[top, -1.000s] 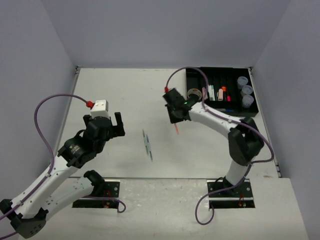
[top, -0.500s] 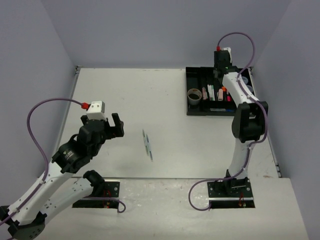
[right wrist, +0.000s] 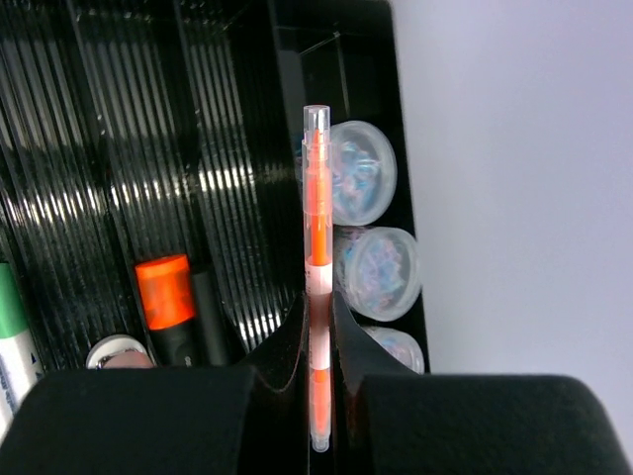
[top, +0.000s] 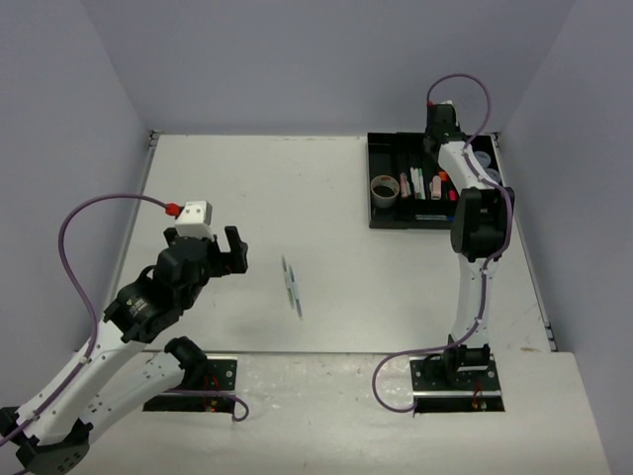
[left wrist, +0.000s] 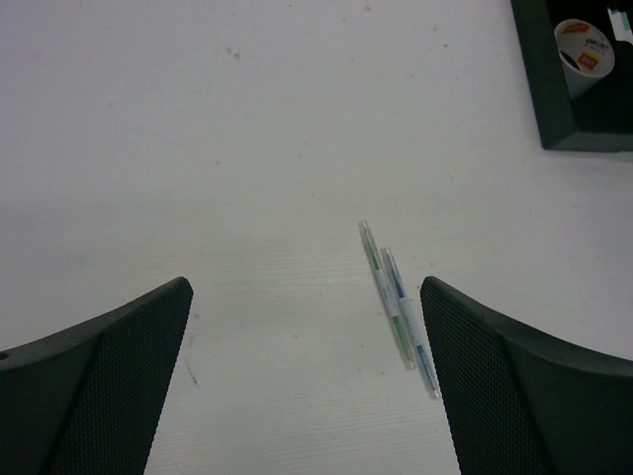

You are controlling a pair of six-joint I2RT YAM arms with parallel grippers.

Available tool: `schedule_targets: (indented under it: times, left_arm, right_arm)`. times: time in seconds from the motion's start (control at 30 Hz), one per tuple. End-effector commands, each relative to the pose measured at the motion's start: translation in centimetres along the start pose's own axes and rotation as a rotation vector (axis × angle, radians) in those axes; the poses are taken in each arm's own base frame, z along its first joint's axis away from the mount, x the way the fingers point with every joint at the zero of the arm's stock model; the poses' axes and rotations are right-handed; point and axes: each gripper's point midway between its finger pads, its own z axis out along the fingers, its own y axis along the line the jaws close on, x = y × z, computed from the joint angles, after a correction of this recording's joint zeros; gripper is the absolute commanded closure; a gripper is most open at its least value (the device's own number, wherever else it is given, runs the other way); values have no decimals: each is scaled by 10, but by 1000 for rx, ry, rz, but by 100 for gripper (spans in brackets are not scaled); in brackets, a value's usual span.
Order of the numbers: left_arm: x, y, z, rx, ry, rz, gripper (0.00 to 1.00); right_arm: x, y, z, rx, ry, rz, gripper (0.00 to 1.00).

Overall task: Sort the stationery into containers
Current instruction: Place the pen in the storage box.

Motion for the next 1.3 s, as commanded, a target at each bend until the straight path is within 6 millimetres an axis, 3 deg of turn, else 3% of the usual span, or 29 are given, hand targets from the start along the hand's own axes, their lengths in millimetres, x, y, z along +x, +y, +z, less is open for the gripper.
schedule_targets:
  times: [0.0, 0.3, 0.53, 0.73, 0.83, 0.97, 1.1, 1.17, 1.2, 1.23, 1.27]
  left_arm:
    - [-11, -3, -1, 23, -48, -3, 0]
    - [-10, -6, 0, 33, -42, 3, 0]
    - [-12, -5, -1, 33, -49, -2, 0]
    - [-11, -5, -1, 32, -47, -1, 0]
    - [-12, -5, -1, 32, -49, -1, 0]
    - [-11, -4, 1, 25, -44, 2, 0]
    - [-7, -2, 6, -10, -19, 14, 0]
    - [-6, 2, 8, -35, -12, 15, 0]
    - [-7, 4, 8, -48, -14, 11, 0]
    - [-7, 7, 8, -65, -18, 5, 0]
    - [-8, 9, 7, -72, -23, -2, 0]
  right_arm:
    - [-8, -6, 7, 38, -26, -33, 100]
    - [-1, -1, 18, 34, -34, -48, 93]
    - [21, 15, 31, 28, 19, -73, 77]
    - [22, 14, 28, 25, 31, -44, 62]
    - [14, 10, 16, 11, 25, -7, 62]
    - [-24, 4, -28, -51, -61, 101, 63]
    - [-74, 6, -130, -184, -239, 241, 61]
    - [-81, 24, -178, -291, -300, 273, 61]
    - [-80, 44, -206, -365, -321, 276, 62]
    - [-75, 82, -254, -511, -353, 266, 62]
    - [-58, 104, -266, -561, -325, 276, 63]
